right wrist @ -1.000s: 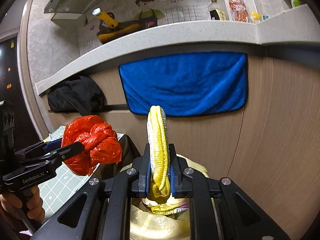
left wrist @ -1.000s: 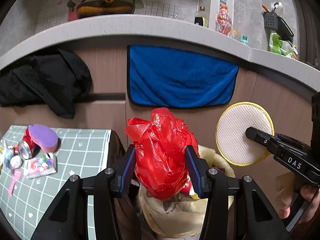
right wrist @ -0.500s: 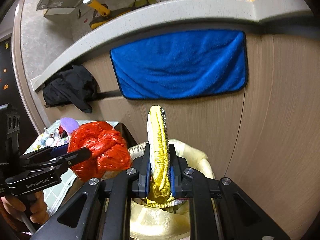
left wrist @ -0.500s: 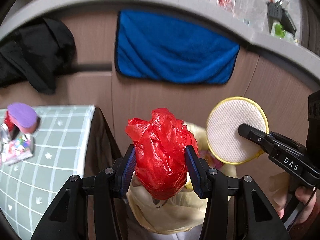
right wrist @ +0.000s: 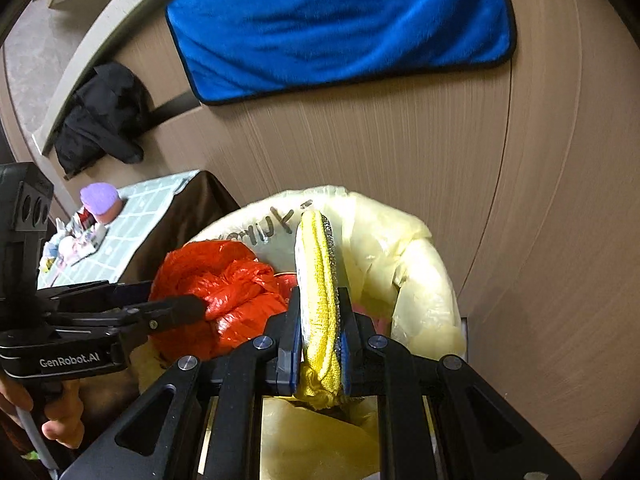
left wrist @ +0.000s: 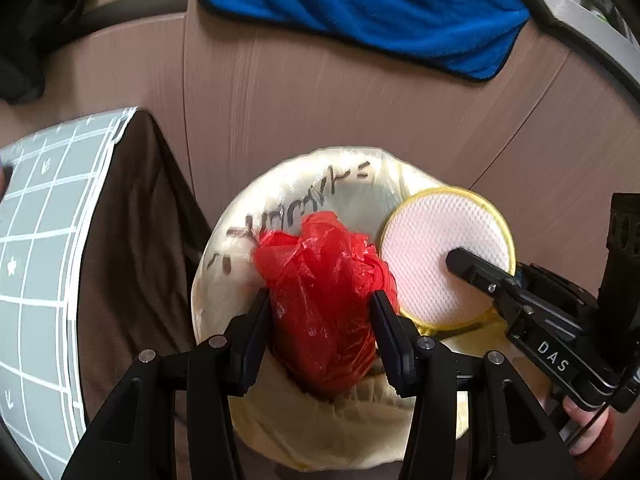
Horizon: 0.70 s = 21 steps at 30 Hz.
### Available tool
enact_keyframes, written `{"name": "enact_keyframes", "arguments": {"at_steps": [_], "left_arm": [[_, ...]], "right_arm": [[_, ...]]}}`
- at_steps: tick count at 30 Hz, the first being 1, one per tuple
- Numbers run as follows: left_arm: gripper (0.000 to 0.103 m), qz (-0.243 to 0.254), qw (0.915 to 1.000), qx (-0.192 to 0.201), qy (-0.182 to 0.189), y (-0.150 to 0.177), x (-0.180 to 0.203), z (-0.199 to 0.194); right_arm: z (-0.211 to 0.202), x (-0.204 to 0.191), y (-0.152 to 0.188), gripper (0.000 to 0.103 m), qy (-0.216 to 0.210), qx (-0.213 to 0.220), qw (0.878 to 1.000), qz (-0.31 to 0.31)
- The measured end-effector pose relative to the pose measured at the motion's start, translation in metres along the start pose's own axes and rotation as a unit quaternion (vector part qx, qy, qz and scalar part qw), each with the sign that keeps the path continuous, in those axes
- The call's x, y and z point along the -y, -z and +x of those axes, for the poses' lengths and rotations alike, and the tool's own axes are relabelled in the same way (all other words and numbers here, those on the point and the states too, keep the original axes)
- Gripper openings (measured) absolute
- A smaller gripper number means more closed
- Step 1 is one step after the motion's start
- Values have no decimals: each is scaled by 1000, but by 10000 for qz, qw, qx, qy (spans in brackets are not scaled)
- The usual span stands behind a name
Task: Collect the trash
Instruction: 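Carry the red bag and round pad over the bin and release both, then move both tools back toward the remaining trash on the table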
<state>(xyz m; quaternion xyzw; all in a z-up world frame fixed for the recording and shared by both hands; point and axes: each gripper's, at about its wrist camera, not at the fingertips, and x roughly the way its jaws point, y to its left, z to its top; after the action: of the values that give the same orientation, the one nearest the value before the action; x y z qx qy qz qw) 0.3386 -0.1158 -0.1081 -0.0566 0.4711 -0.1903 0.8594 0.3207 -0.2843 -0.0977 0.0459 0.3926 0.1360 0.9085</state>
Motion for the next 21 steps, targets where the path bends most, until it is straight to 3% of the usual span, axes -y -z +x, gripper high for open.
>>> {"name": "enact_keyframes", "arguments": {"at_steps": [8,11,21], "left_arm": [[54,-155,9993,150,319,-4,-10,-17],[56,-304,9978,417,407,-7,-18,-41],[56,-762,9882,1256,435,0,-51,-117]], "right_arm": [[3,3,4,21,27,-100,9998,154],[-12,4,4,35,109,123,9997,181],[-67,-21,-15,39,332,894,9954,-69]]}}
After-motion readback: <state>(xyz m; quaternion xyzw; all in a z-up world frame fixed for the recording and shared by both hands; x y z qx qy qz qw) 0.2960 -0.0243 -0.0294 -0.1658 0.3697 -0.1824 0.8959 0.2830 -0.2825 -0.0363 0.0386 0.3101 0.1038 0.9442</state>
